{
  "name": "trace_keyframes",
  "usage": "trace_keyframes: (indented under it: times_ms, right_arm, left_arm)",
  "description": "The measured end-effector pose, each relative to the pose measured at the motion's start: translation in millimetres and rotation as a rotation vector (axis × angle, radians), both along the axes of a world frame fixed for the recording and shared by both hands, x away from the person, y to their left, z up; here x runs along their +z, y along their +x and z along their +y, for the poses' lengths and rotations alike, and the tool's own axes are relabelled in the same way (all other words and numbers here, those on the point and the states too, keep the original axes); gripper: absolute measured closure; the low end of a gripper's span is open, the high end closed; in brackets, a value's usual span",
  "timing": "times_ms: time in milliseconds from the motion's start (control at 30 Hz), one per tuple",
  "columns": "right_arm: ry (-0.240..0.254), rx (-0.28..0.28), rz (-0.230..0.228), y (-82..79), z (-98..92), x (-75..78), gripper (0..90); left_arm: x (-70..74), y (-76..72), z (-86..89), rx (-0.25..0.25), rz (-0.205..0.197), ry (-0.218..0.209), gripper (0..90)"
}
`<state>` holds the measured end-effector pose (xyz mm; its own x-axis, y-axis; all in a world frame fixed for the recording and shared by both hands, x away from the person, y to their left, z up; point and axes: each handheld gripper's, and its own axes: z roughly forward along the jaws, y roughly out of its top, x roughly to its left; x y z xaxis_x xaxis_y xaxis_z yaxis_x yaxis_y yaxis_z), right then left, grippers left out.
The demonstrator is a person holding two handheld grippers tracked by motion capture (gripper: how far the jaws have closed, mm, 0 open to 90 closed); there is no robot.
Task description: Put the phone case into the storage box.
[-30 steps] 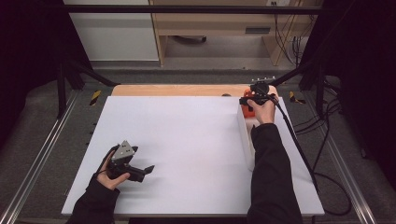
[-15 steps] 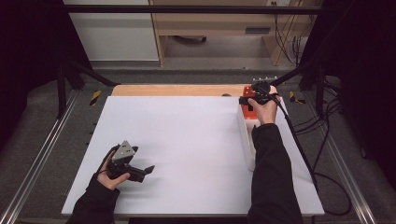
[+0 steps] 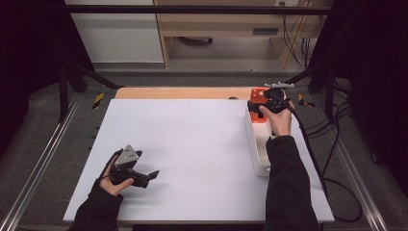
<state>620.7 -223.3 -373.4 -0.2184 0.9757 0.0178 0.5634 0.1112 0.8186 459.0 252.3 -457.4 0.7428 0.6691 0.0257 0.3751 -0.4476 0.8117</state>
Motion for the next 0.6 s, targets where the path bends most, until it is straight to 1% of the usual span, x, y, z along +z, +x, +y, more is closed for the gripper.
trace_keyframes:
  times_ms: [100,167,233,300,400,433,600]
  right_arm:
    - [0.02,0.031,-0.019,-12.4,1.4,1.2,0.6]
    - [0.032,0.069,-0.041,-25.1,3.4,1.0,0.6]
    - [0.04,0.109,-0.067,-34.3,5.1,0.9,0.6]
    - [0.05,0.142,-0.083,-43.3,7.1,1.6,0.6]
    - [0.069,0.18,-0.116,-57.1,10.1,5.0,0.6]
    - [0.074,0.195,-0.121,-62.3,11.1,6.2,0.6]
    - [0.089,0.282,-0.173,-91.5,13.5,11.3,0.5]
  left_arm:
    - [0.5,-0.3,-0.1,0.001,-0.003,-0.002,0.0]
    - [0.7,-0.4,0.3,0.005,-0.005,-0.007,0.0]
    - [0.8,-0.2,0.8,0.01,-0.008,-0.009,0.0]
    - [1.1,-0.2,1.0,0.01,-0.006,-0.009,0.0]
    - [1.4,-0.3,1.2,0.01,-0.007,-0.011,0.0]
    - [1.5,-0.3,1.3,0.011,-0.007,-0.012,0.0]
    - [2.1,-0.9,1.3,0.011,-0.009,-0.019,0.0]
